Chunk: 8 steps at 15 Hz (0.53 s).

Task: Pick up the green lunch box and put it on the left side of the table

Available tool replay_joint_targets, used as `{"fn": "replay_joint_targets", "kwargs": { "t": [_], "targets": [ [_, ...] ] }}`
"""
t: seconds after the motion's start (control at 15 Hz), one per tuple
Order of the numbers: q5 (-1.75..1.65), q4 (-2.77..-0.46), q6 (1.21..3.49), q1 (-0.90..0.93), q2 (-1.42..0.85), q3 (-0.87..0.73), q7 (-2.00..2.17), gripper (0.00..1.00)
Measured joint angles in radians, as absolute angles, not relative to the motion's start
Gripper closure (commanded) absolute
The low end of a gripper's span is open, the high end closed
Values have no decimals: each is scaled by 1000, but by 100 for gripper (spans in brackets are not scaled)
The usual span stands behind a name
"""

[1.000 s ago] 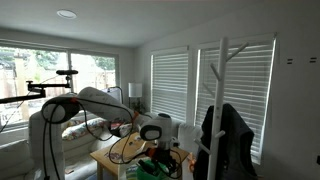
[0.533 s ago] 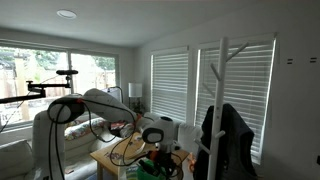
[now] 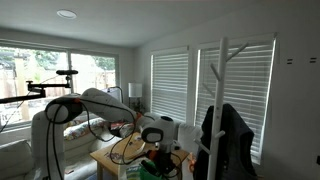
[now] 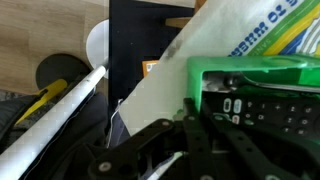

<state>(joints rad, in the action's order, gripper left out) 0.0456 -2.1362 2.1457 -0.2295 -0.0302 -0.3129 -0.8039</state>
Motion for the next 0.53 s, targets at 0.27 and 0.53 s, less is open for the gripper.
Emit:
{"fn": "replay_joint_targets", "kwargs": {
  "t": [0.27,0.53],
  "targets": [
    [107,-2139,2105,-231,40,-309,-801,98],
    [137,-2144,2070,-230,184,-302,-769,94]
  ]
}}
